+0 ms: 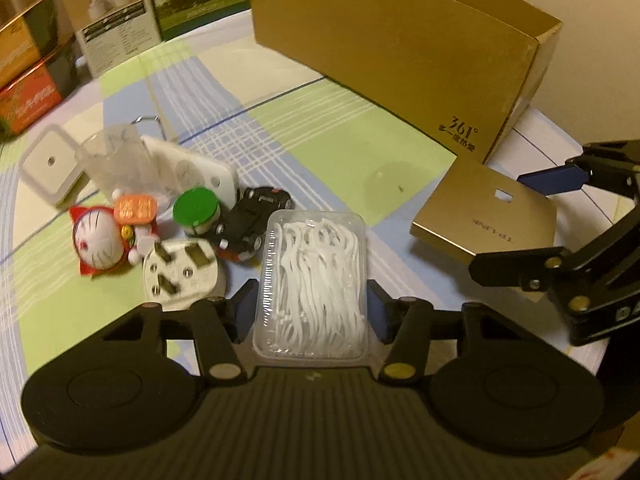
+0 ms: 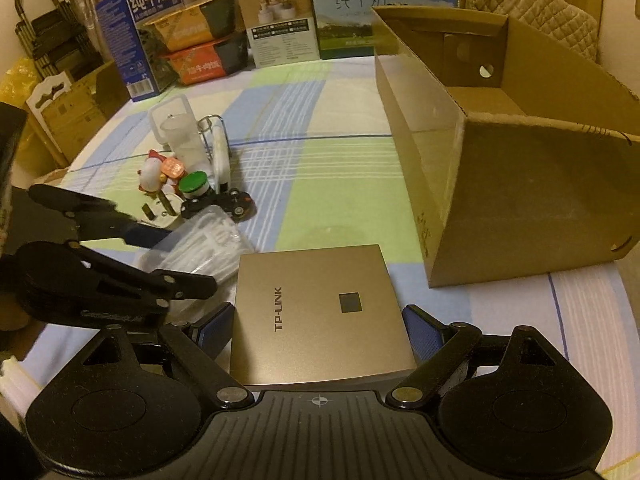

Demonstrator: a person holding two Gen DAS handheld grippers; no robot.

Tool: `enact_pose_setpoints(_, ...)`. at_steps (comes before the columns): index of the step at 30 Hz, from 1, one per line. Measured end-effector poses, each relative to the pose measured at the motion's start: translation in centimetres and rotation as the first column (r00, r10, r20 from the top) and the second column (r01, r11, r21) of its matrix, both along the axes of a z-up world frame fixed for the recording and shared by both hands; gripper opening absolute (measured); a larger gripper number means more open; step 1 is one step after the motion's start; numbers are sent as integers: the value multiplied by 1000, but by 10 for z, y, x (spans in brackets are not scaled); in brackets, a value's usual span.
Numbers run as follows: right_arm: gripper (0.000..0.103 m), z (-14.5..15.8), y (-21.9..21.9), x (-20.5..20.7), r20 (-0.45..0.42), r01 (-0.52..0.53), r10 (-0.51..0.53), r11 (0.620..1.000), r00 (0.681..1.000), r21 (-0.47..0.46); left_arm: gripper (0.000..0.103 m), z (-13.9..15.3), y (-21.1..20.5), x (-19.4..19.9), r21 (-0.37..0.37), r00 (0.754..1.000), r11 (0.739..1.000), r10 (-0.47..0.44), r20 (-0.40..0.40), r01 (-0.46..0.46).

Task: Organize rigid objects
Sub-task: 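Grasp the clear floss pick box with the left tool while the right tool holds the router box, then carry the floss box and router box with both tools over the cardboard box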

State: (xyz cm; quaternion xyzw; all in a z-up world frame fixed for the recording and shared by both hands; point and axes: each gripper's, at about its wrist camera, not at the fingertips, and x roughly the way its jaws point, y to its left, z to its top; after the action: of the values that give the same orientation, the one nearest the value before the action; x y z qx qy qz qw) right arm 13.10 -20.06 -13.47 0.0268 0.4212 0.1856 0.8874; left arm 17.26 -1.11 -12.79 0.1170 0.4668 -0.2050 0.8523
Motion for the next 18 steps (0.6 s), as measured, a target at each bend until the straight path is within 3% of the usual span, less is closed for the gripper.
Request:
enact_pose_setpoints(6,86,-6,6,-1,-12,-12,12,1000,1000,-23,52,0,0,-19,7,999,999,38,-12,-38)
enact_pose_setpoints(10,86,-12,10,-1,-24,-26,25,998,999,-48,59,-1,0,-18,16,998,998,59,6,-59)
enact_pose_setpoints(14,86,-14,9,0,-25,-23,22,998,999,-57,59,-4,-3,-13,20,999,999,50,12,-50)
enact_pose_setpoints(18,86,-13,7,-2,-13,-13,13,998,1000,-68,52,-5,-6,-12,24,999,998,54,4,-54)
